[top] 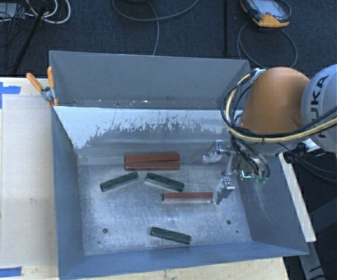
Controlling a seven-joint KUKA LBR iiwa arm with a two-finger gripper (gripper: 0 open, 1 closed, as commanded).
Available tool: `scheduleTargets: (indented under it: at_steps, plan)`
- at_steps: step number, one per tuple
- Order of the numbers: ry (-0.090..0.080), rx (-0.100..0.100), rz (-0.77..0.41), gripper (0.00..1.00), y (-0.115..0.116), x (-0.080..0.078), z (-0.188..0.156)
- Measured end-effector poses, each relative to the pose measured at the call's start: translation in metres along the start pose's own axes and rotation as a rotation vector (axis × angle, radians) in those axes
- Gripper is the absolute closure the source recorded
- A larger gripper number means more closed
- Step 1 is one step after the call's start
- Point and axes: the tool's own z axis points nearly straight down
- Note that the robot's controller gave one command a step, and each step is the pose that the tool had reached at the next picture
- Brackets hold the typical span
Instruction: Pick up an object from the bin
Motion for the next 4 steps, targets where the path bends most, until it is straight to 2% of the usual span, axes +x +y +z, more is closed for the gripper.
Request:
scheduleTargets:
  at_steps: [1,2,3,4]
  plan:
    - [0.000,0.000,0.000,0.00,0.000,0.000,0.000]
    - [-0.014,0.001,-0.093,1.00,0.015,-0.008,0.103]
    - [-0.014,0.001,-0.093,1.00,0.015,-0.008,0.103]
    - [-0.008,0.000,-0.050,1.00,0.028,0.000,-0.020]
